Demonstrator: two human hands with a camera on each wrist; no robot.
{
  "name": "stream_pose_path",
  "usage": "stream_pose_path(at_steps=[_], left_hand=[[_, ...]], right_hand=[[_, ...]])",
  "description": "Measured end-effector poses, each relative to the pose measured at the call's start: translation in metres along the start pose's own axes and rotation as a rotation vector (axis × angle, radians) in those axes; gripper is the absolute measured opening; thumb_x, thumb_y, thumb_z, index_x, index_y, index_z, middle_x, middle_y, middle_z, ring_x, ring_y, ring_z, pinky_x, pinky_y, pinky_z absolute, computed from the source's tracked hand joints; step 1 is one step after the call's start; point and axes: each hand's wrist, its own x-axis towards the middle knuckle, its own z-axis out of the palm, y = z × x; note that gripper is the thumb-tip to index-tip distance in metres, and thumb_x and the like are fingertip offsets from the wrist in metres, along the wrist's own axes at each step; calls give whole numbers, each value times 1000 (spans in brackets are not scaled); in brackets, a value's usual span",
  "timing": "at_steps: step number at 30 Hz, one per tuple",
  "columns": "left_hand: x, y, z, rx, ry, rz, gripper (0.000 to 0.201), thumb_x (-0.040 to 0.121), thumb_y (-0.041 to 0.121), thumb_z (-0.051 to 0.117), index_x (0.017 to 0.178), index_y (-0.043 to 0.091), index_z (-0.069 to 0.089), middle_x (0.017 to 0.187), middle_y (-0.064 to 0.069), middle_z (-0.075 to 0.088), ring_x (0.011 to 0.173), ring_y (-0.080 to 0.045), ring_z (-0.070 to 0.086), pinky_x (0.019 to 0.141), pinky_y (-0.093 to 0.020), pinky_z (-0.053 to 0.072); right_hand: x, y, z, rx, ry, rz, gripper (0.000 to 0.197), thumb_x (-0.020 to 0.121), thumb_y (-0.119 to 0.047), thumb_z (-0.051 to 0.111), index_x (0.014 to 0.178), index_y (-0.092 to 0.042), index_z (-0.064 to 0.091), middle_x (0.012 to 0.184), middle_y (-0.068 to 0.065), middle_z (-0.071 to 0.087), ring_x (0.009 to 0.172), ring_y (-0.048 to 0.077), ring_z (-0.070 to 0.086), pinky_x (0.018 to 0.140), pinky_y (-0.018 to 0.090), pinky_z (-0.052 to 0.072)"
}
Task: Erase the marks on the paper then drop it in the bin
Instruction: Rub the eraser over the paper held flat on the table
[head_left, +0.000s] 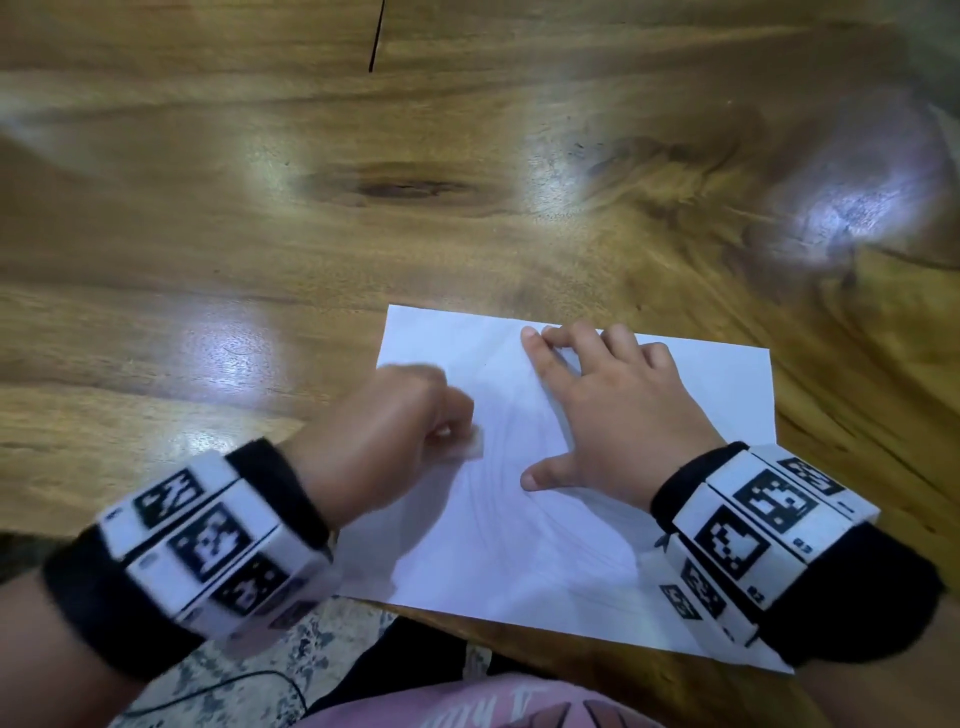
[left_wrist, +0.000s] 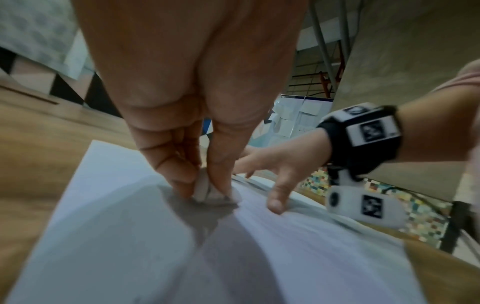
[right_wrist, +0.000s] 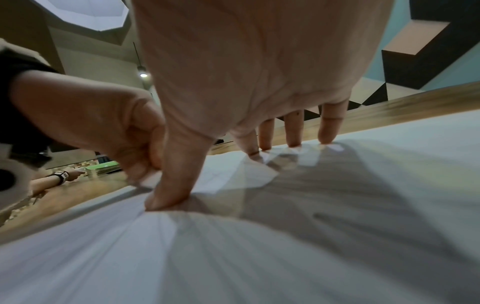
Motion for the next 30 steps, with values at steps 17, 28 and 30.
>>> stream_pose_path(at_steps=[17,28,30], left_hand=[[6,-2,-8,20,-96,-75,10,74,14,68,80,21,72,68,3,65,64,-12,53,54,-9,34],[-10,3,11,-35,-99,4,13,77,23,68,65,18,65,58,8,42,52,2,39,51,-8,30],[-10,3,7,-19,-159,-15,7,78,23,68,73,19,70,63,6,51,58,-9,51,51,-7,28]], right_hand=[[0,0,-1,8,-7,-5,117,66,-76,58,150,-25,-6,147,-7,9,124,20,18,99,36,22],[1,0,0,9,-1,-6,118,65,-76,58,150,-25,-5,146,-7,10,123,20,19,99,36,22],[0,0,0,10,0,-5,117,65,-75,59,150,-25,-6,147,-7,10,124,20,19,100,36,22]])
